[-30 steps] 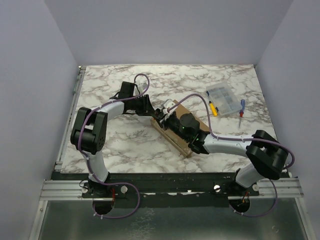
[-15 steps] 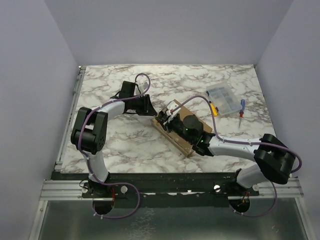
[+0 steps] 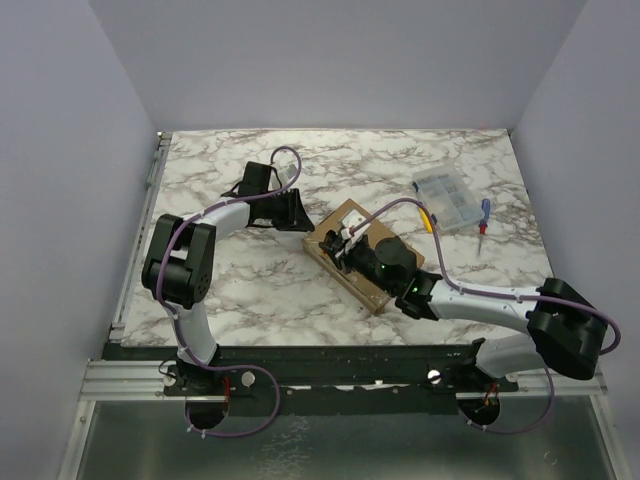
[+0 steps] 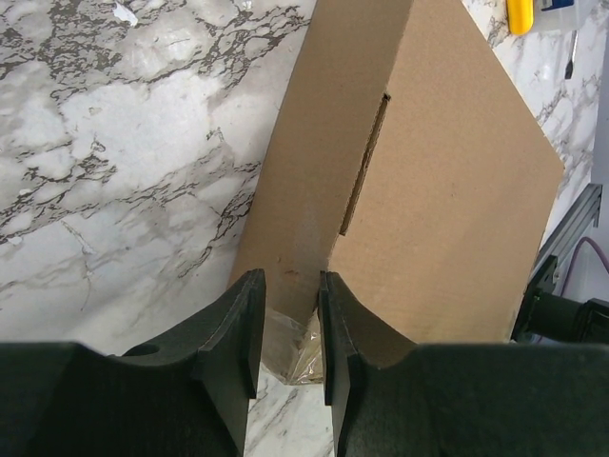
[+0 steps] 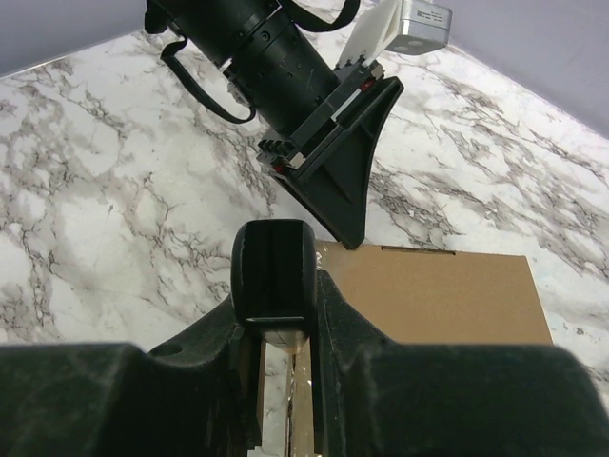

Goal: Unpack the express box

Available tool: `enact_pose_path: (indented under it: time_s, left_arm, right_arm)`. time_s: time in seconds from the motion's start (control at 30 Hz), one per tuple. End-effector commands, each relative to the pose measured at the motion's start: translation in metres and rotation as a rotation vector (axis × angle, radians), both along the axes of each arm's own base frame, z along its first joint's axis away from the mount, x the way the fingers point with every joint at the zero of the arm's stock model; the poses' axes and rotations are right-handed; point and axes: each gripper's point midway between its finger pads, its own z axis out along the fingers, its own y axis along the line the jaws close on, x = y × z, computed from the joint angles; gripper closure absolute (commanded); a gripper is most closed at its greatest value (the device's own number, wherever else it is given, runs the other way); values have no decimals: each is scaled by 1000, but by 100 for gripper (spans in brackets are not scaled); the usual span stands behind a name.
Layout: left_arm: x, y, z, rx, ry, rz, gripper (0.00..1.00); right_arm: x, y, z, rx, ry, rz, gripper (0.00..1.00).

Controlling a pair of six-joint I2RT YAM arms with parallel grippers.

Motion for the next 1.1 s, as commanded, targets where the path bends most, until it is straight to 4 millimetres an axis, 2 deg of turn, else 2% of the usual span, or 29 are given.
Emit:
enact_pose_path:
  time_s: [0.0, 0.1, 0.23, 0.37, 0.5, 0.63, 0.73, 0.83, 1.07]
  left_arm:
    - [-2, 35, -55, 236, 45, 77, 67]
    - [2, 31, -38, 204, 16, 77, 60]
    - [7, 38, -9, 206, -31, 147, 36]
    - [-3, 53, 24, 187, -5, 318, 32]
    - [-27, 58, 49, 92, 50, 474, 28]
    - [-55, 37, 48, -137, 195, 550, 29]
    - [-64, 26, 51, -282, 212, 592, 29]
    - [-65, 28, 48, -307, 174, 661, 30]
    - [-70, 19, 41, -321, 122, 692, 34]
  right_arm:
    - [-9, -10, -6, -12, 32, -22, 99]
    - [-9, -12, -8, -9, 35, -27, 99]
    - [-7, -12, -9, -8, 24, -42, 99]
    - [-3, -11, -10, -20, 15, -55, 99]
    - [-2, -10, -10, -12, 15, -58, 99]
    - [-3, -10, -8, 0, 16, -59, 99]
    - [-4, -12, -8, 2, 16, -63, 99]
    - [-4, -11, -9, 4, 26, -60, 99]
    - [-5, -8, -12, 11, 41, -55, 99]
